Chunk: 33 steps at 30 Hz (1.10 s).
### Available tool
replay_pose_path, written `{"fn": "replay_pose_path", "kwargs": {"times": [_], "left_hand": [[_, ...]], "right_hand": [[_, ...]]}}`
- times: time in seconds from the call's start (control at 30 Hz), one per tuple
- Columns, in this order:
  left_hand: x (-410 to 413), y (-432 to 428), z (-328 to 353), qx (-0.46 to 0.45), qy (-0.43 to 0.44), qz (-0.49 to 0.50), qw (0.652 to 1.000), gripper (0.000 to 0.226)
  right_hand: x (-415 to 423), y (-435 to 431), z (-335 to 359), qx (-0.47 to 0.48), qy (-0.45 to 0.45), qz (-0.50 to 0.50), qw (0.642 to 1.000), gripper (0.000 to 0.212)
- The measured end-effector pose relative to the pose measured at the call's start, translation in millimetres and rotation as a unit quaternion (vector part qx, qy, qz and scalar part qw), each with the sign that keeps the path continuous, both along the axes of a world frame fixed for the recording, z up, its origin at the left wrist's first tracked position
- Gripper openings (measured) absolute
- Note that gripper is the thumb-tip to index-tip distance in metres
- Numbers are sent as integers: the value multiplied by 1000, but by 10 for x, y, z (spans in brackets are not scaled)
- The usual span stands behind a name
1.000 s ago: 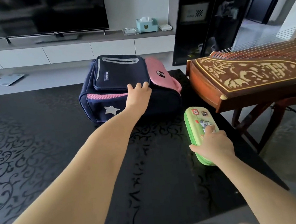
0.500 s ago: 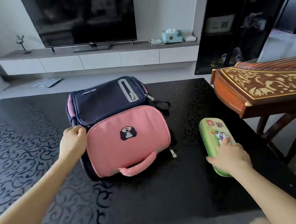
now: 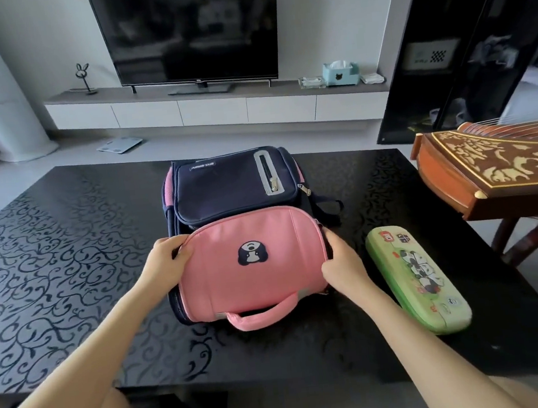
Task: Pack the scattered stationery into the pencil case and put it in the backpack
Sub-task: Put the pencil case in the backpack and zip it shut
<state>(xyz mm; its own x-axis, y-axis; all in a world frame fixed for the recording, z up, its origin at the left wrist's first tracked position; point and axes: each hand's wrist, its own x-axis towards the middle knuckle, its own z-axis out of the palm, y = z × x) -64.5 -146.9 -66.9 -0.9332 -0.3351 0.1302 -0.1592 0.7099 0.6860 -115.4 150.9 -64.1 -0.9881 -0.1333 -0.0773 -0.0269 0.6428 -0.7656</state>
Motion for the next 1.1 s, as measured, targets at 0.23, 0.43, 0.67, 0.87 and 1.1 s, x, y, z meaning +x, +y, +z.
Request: {"fn": "replay_pose_path", "kwargs": {"times": [0.23, 0.43, 0.67, 0.87, 1.1], "left_hand": [[494, 82, -89, -9, 19, 49, 999, 32], [562, 200, -163, -21, 27, 96, 995, 34], [557, 192, -153, -19, 15, 91, 996, 34], [564, 281, -160, 6, 20, 140, 990, 32], [526, 573, -89, 62, 43, 199, 977, 33]], "right_hand": [[-97, -6, 190, 45, 125, 120, 984, 36], [-158, 55, 271, 101, 124, 81, 984, 22], [-347, -255, 344, 236, 187, 31, 953, 31], [-203, -369, 505, 391, 244, 29, 887, 17], [440, -1017, 615, 416, 193, 54, 887, 23]]}}
